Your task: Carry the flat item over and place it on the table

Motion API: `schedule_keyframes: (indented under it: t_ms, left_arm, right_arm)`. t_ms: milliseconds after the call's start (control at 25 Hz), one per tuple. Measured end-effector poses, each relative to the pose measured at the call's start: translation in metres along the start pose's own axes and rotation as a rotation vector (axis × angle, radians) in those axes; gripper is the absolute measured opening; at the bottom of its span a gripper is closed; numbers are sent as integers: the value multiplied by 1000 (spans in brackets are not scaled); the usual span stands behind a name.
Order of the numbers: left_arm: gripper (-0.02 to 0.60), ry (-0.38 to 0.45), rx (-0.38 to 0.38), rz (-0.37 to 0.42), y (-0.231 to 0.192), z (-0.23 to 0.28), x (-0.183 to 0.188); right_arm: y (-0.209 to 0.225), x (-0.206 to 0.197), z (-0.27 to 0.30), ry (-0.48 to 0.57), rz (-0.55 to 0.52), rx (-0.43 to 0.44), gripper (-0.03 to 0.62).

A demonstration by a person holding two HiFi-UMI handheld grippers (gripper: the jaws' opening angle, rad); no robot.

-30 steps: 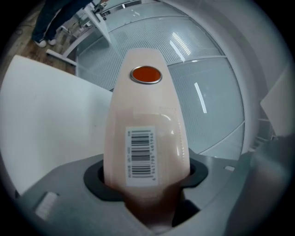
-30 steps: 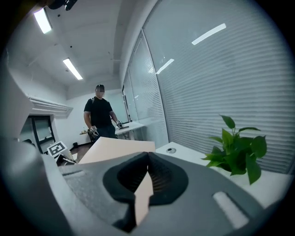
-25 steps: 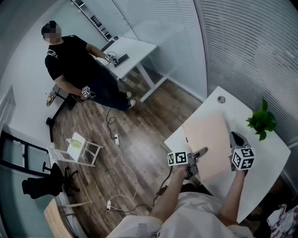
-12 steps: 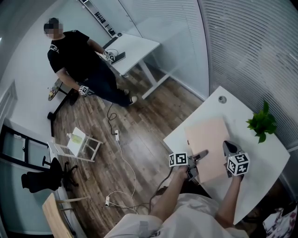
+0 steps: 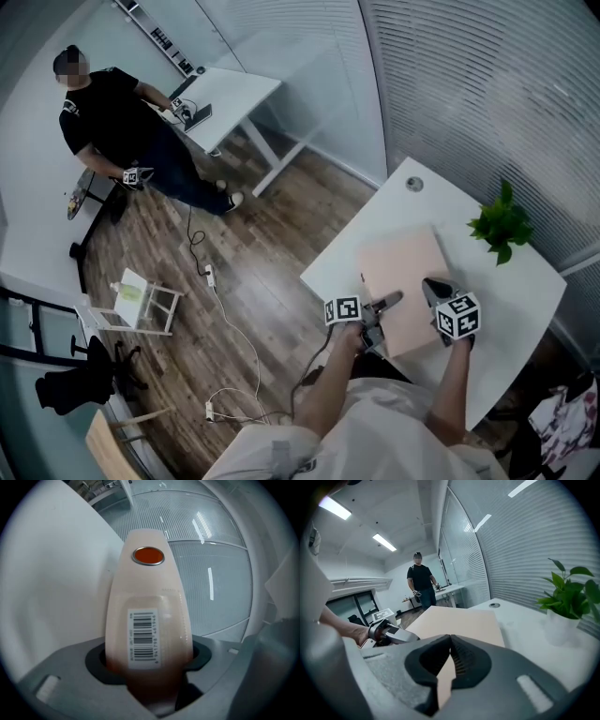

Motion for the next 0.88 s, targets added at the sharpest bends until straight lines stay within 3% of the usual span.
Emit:
schedule_keyframes:
  t_ms: [320, 600, 880]
  left_arm:
    - [307, 1, 2, -39, -15, 11, 3]
    - [307, -15, -3, -49, -22, 15, 6]
    - [305, 16, 31, -47, -32, 9, 12]
  right_arm:
    - [15, -19, 9, -67, 10, -39, 2]
    - [14, -30, 23, -194, -89, -98, 2]
    - [7, -35, 38, -229, -127, -103, 2]
Point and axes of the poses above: the fingertips, and each gripper's own axes: z forward along the fingers, y to its right, x out of its top, the point moved 5 cm from there along -z, backward along the fingers, and after that the axes turned 14 degrees about y, right-handed, at the moved point
